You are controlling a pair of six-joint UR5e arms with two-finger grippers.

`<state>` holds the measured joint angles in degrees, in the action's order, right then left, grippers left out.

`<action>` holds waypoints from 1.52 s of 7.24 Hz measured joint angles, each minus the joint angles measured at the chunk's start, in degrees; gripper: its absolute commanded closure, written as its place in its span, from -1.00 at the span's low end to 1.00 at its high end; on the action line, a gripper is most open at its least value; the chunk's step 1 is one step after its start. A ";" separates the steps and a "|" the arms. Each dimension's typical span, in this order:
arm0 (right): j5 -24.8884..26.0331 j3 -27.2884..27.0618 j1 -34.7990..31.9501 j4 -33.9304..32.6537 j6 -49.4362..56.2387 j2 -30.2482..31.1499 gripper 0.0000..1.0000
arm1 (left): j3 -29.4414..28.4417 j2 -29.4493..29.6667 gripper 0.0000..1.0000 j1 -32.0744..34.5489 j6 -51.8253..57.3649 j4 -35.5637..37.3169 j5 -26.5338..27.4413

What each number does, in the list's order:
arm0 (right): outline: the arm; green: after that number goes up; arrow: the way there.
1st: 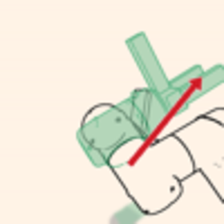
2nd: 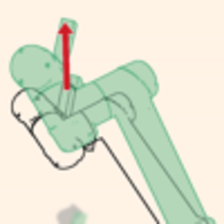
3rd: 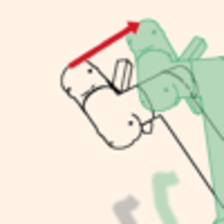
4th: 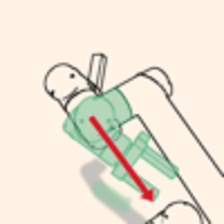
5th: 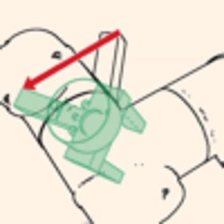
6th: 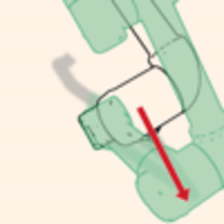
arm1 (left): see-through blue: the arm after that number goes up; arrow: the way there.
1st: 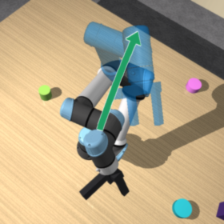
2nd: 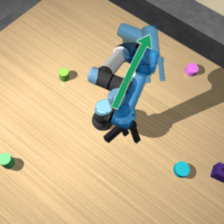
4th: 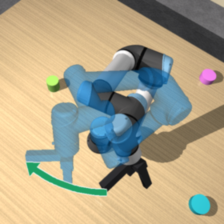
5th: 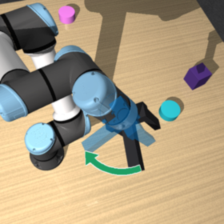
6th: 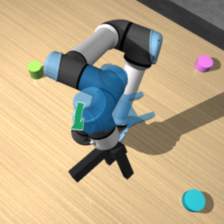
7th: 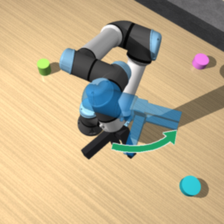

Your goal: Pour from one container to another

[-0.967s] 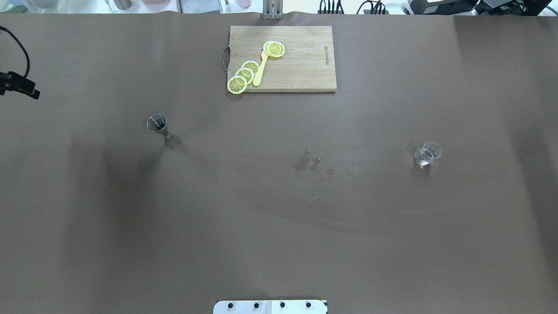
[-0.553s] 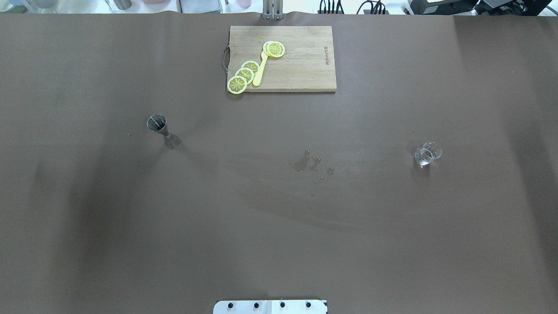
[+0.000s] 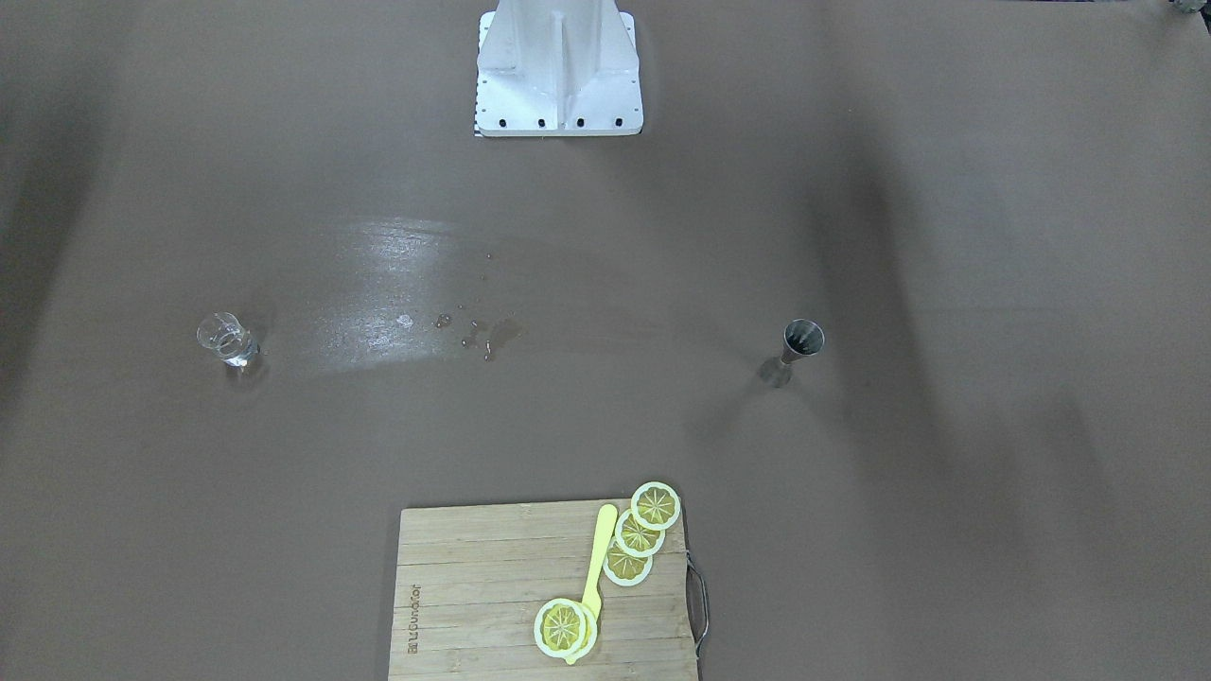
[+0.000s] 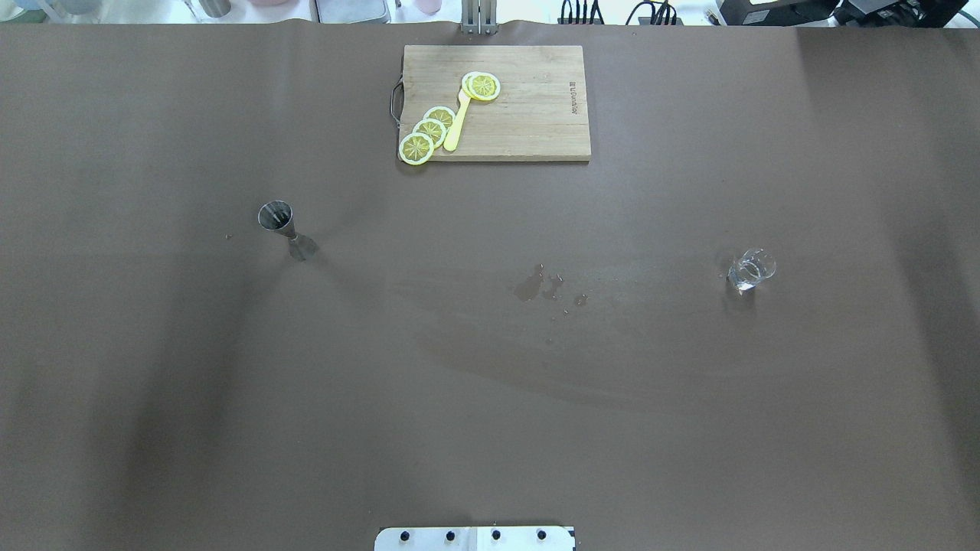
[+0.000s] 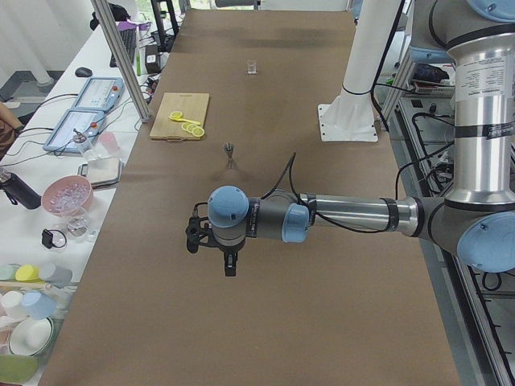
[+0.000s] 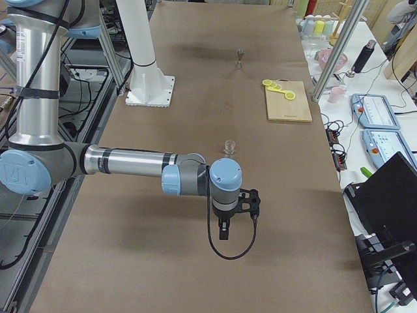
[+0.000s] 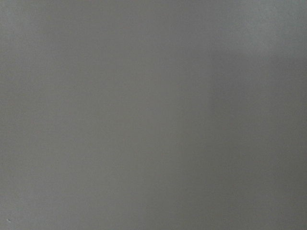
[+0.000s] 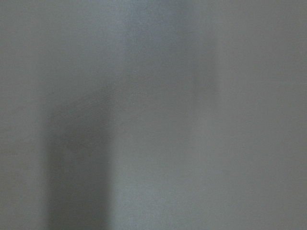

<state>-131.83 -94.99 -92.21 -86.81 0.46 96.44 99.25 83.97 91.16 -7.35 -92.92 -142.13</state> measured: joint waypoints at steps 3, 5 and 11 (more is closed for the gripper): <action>0.38 -0.26 -0.20 0.51 0.06 0.14 -1.00 | 1.04 -0.82 -0.98 1.86 10.25 1.55 3.62; 0.69 -0.85 -0.54 0.58 0.07 0.17 -1.00 | 1.03 -2.93 -0.98 3.00 12.45 1.70 5.77; 0.54 -1.68 -2.57 0.53 0.09 0.53 -1.00 | 1.50 -5.21 -0.98 4.98 12.78 1.61 6.32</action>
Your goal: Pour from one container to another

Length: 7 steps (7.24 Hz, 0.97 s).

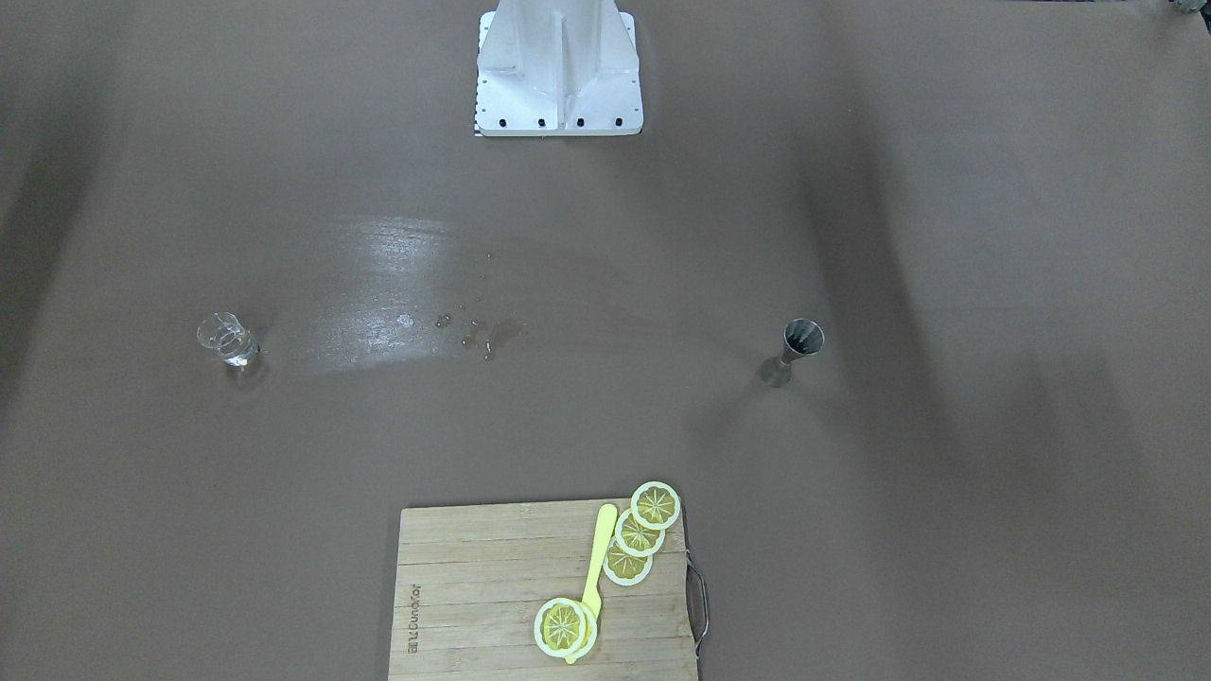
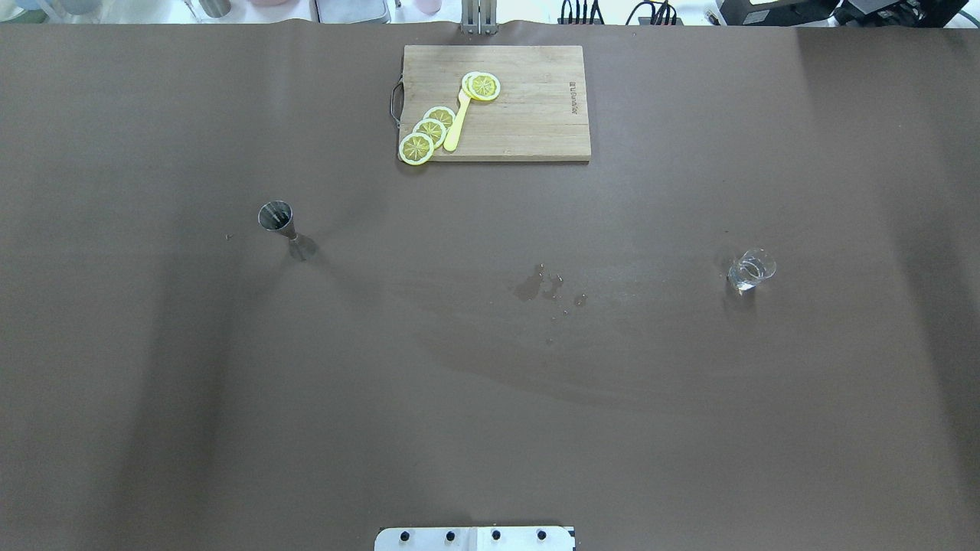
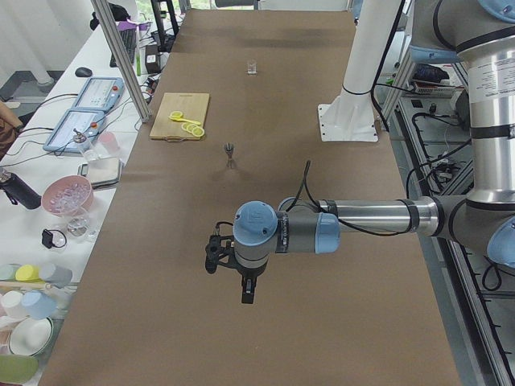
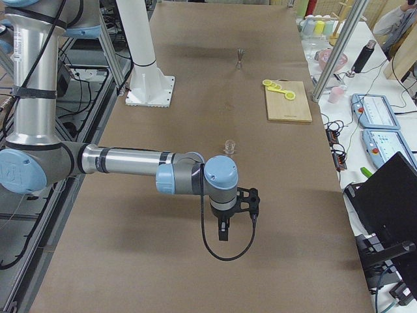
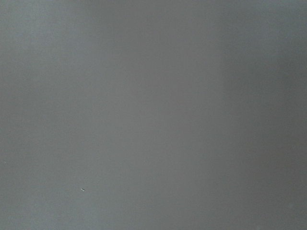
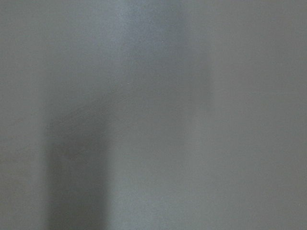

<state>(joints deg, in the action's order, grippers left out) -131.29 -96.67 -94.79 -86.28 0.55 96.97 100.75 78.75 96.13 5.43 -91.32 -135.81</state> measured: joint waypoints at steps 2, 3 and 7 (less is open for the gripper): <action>0.39 -0.21 -0.11 -0.03 0.05 0.08 -1.00 | -0.02 -0.12 -0.98 0.21 -0.03 0.00 -0.35; 0.54 -0.22 -0.13 -0.03 0.06 0.12 -1.00 | 0.19 -0.18 -0.98 0.29 -0.16 0.00 -0.45; 0.40 -0.84 -0.14 0.02 0.06 0.31 -1.00 | 1.30 -1.73 -0.98 0.77 -0.32 -0.30 -0.39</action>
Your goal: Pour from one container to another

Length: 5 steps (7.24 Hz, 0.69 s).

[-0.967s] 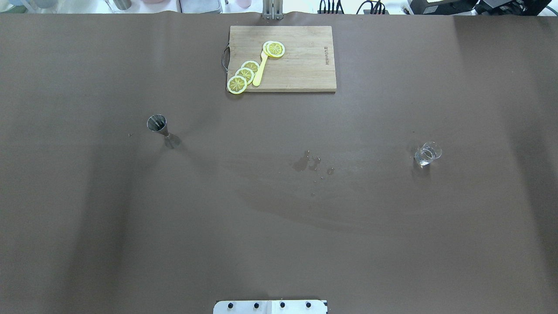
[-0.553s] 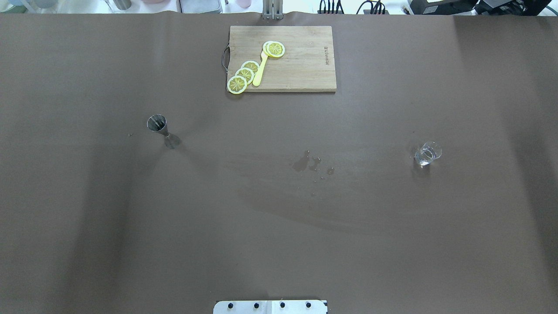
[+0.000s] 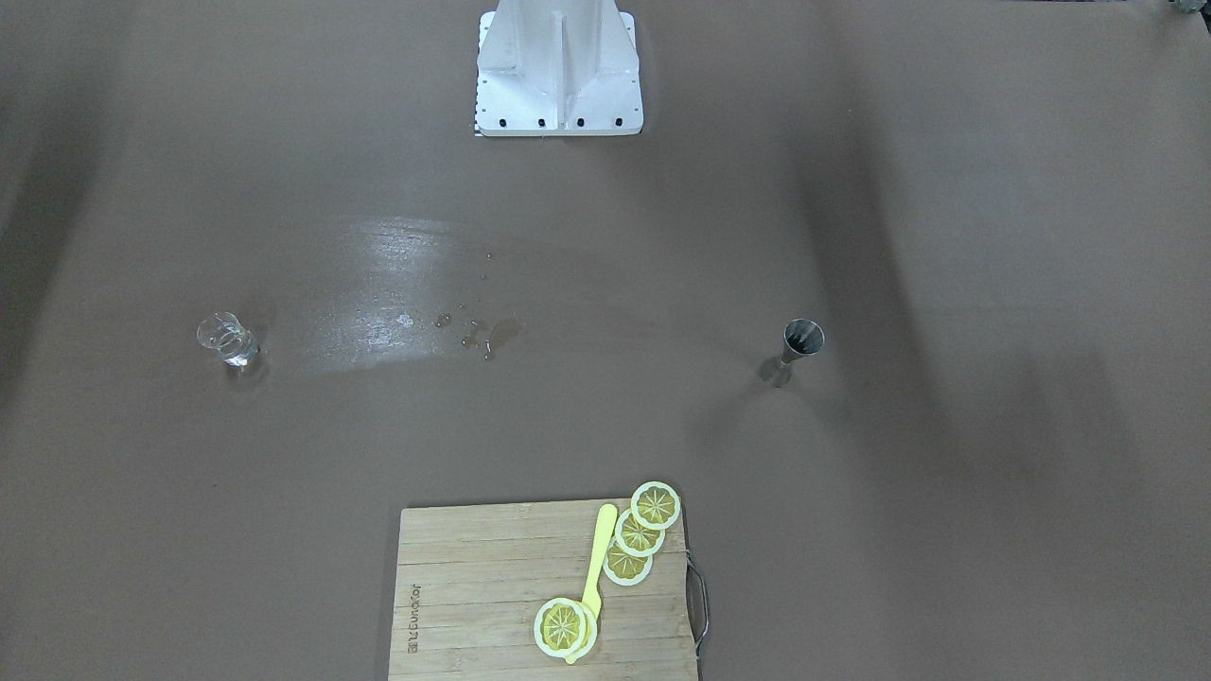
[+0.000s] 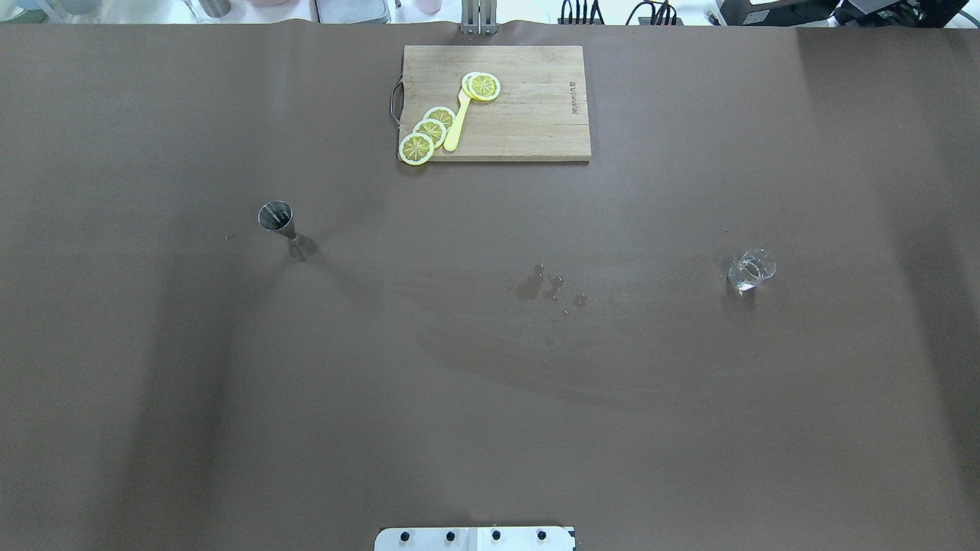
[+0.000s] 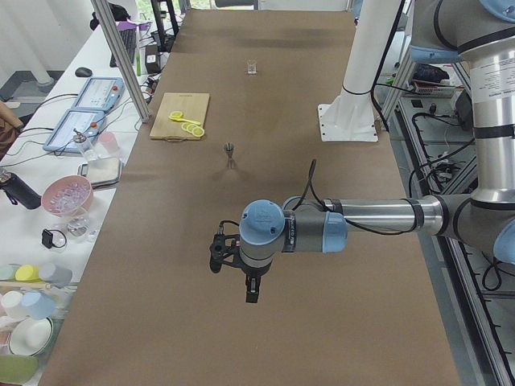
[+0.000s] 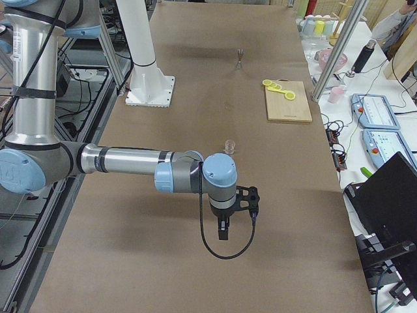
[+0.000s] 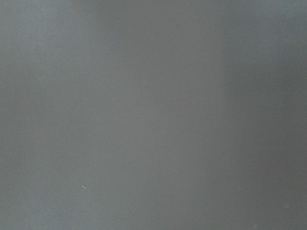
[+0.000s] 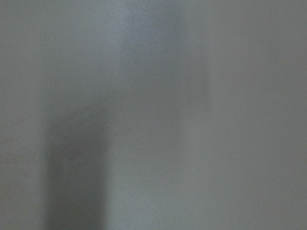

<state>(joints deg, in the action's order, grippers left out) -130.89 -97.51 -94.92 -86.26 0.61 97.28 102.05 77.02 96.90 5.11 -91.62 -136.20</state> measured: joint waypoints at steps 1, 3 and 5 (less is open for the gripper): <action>0.02 -0.13 -0.08 0.00 0.00 0.18 -1.00 | -0.54 -0.31 -0.98 0.01 -0.15 -0.14 0.03; 0.02 -0.39 -0.40 -0.04 0.00 0.39 -1.00 | -1.70 -0.10 -0.98 -0.03 -0.92 -0.28 0.17; -0.01 -0.54 -0.50 -0.05 0.00 0.50 -1.00 | -1.44 -0.34 -0.98 0.19 -1.10 -0.29 0.08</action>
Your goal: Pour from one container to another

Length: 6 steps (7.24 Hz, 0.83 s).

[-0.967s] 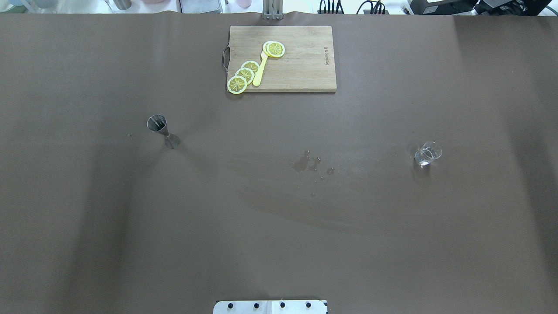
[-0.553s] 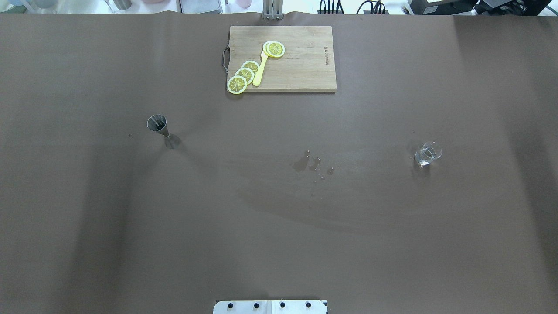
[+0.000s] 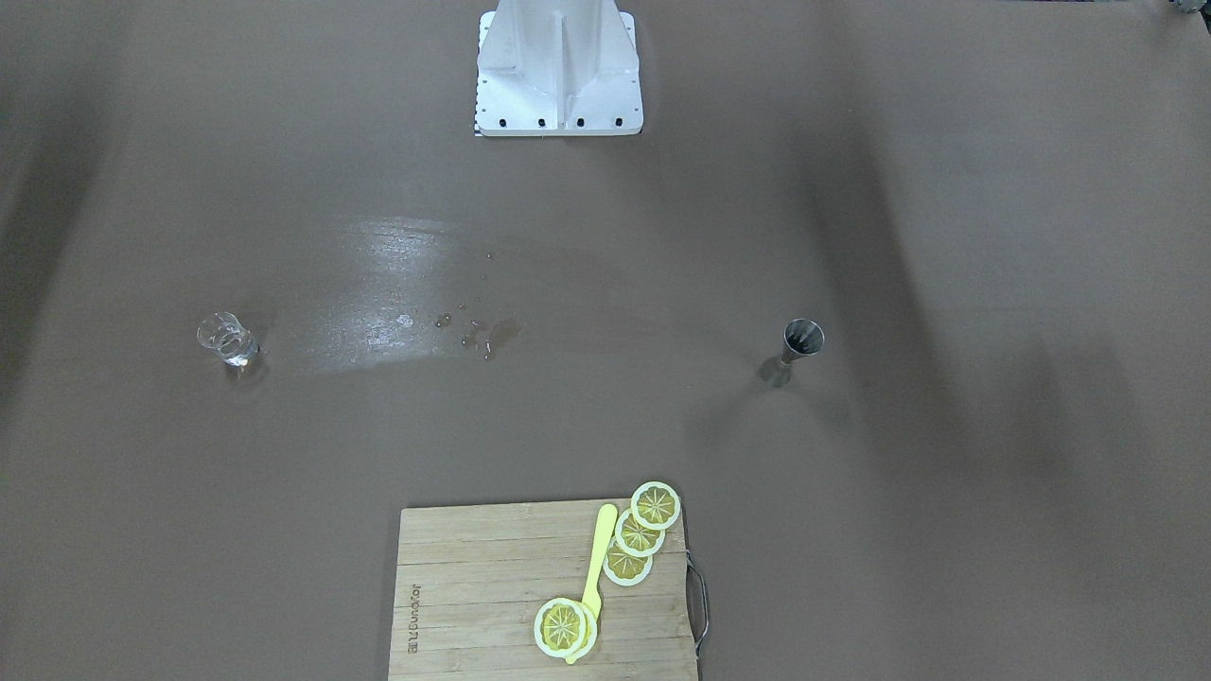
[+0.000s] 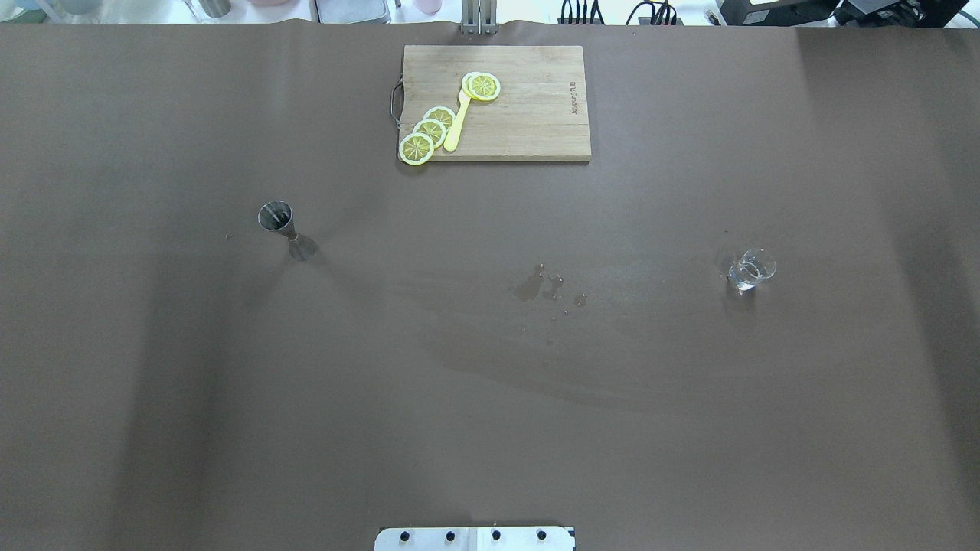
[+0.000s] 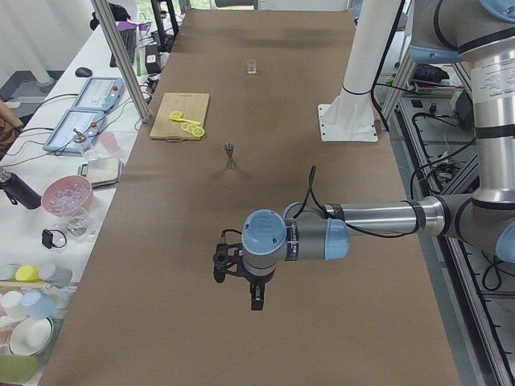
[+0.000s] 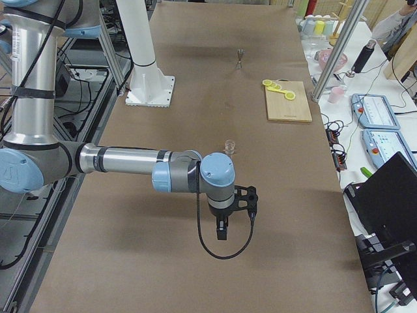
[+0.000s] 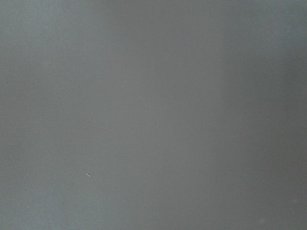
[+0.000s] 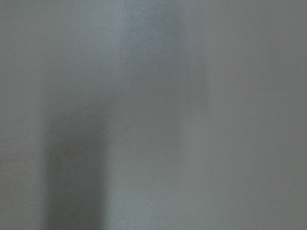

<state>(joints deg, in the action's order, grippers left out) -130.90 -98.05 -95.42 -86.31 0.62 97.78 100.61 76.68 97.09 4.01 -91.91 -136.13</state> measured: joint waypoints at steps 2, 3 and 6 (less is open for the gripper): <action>-0.18 -0.03 -0.02 -0.06 0.00 0.10 -1.00 | 0.22 -0.25 -0.98 0.93 -0.03 0.02 -0.17; -0.23 -0.03 -0.03 -0.06 0.00 0.12 -1.00 | 0.31 -0.26 -0.98 1.14 -0.03 0.04 -0.23; -0.28 -0.81 -0.22 -0.14 0.00 0.45 -1.00 | 0.26 -0.02 -0.98 1.26 0.03 0.11 -0.28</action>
<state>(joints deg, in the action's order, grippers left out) -131.18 -98.86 -95.64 -86.44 0.62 98.23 100.87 76.65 98.35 4.04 -91.81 -136.40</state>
